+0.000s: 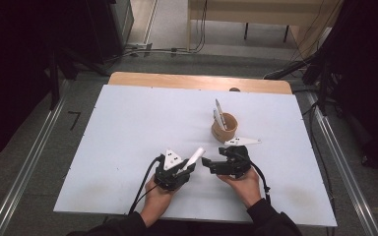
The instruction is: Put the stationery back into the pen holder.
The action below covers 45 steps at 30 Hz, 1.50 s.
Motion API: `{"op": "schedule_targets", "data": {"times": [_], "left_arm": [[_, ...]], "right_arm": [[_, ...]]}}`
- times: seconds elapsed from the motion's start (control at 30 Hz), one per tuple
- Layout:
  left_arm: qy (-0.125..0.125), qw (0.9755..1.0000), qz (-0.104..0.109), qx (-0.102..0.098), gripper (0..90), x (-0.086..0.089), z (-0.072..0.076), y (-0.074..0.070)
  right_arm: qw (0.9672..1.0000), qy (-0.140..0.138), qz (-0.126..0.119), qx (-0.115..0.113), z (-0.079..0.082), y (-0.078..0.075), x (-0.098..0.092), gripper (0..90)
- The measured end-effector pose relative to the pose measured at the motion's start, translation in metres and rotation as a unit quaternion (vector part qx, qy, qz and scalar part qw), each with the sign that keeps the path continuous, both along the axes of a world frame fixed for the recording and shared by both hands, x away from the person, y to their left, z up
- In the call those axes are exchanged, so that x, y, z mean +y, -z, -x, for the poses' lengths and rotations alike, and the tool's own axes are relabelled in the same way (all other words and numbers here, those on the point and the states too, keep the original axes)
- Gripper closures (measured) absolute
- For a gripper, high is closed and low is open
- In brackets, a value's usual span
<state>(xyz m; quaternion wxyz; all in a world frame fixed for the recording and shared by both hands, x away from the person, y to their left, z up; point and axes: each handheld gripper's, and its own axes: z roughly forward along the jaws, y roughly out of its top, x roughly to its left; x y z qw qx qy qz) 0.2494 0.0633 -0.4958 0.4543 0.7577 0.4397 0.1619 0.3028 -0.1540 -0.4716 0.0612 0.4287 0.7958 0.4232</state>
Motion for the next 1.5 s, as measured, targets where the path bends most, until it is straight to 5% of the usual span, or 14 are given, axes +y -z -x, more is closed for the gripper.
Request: {"op": "schedule_targets", "data": {"times": [0.93, 1.37, 1.5], "left_arm": [[0.005, 0.9997, 0.023, -0.011, 71.2, -0.016, 0.000, -0.002], [0.004, 0.9994, 0.029, -0.016, 71.2, -0.017, 0.001, -0.003], [0.002, 0.9994, 0.029, -0.018, 71.1, -0.017, 0.001, -0.003]], "right_arm": [[0.9962, 0.014, -0.073, 0.046, -0.012, 0.008, 0.003, 27.0], [0.9899, 0.005, -0.120, 0.074, -0.016, 0.011, 0.002, 40.0], [0.9857, 0.005, -0.143, 0.089, -0.018, 0.013, -0.003, 43.4]]}}
